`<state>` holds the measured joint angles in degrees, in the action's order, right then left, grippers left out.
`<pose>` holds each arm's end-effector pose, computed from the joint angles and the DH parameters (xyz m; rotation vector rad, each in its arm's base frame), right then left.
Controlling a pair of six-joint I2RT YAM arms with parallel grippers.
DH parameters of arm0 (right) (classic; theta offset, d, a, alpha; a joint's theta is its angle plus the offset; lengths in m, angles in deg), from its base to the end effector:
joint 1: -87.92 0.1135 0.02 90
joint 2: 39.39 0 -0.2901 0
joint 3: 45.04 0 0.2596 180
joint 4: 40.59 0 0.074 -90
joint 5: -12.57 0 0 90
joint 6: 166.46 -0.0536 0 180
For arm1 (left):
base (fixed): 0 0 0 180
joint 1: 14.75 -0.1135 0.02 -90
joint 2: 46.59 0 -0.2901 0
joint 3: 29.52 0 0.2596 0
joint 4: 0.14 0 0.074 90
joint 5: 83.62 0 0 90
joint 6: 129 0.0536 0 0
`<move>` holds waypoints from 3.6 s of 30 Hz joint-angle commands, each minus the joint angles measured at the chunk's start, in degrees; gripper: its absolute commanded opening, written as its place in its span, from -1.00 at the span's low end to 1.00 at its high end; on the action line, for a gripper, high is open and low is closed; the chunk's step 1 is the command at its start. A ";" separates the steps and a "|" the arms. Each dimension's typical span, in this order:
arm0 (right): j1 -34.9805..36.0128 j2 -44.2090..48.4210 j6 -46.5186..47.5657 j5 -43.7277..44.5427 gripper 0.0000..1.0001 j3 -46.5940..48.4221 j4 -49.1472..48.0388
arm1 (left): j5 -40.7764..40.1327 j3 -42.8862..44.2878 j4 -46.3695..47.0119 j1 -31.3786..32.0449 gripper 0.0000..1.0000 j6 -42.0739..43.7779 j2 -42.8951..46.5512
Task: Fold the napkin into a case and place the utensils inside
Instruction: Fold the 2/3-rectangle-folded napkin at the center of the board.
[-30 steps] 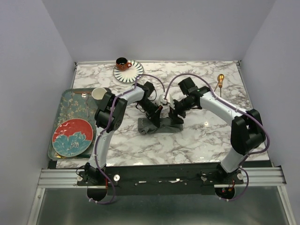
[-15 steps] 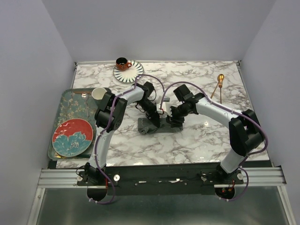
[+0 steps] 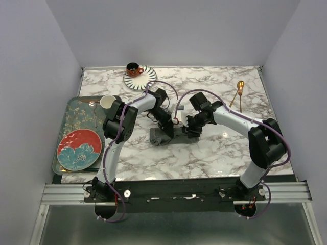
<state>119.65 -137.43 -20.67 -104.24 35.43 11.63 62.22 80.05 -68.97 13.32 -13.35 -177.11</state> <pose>0.2851 0.2047 0.2080 -1.9187 1.8405 0.5205 0.3774 -0.2515 0.1371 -1.2502 -2.4623 1.4632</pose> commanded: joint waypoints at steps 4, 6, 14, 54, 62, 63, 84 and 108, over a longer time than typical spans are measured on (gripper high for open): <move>-1.31 1.10 2.30 -1.23 -0.27 -0.67 3.51 | -2.13 0.74 1.85 -0.74 -1.00 1.42 -1.67; -1.58 -0.13 1.78 -1.67 -0.50 -0.05 3.60 | -2.13 0.74 1.85 -0.83 -1.00 1.42 -1.67; -4.21 -4.61 -0.94 -4.65 -0.99 5.30 8.16 | -1.43 0.48 2.02 -1.27 -0.77 2.91 -0.18; -12.65 -32.03 -11.49 -19.07 -0.99 33.43 29.79 | -21.28 -35.55 27.85 2.33 0.47 18.82 42.89; -12.83 -33.62 -12.02 -18.28 -0.99 34.58 30.41 | -27.79 -38.99 32.35 6.55 0.35 21.98 42.02; -12.83 -33.62 -12.02 -18.19 -0.99 34.84 30.49 | -28.41 -38.90 32.09 6.55 0.22 22.16 41.58; -12.74 -34.41 -10.35 -16.08 -0.99 35.55 31.64 | -28.33 -24.40 17.77 1.28 -0.94 13.73 21.98; -1.93 -27.64 -17.20 -20.21 -0.99 21.40 24.35 | -27.18 -45.05 17.85 1.55 -1.00 6.08 36.74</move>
<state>115.56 -165.38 -34.51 -123.43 57.18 38.73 38.17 36.38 -47.90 16.89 -6.07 -139.86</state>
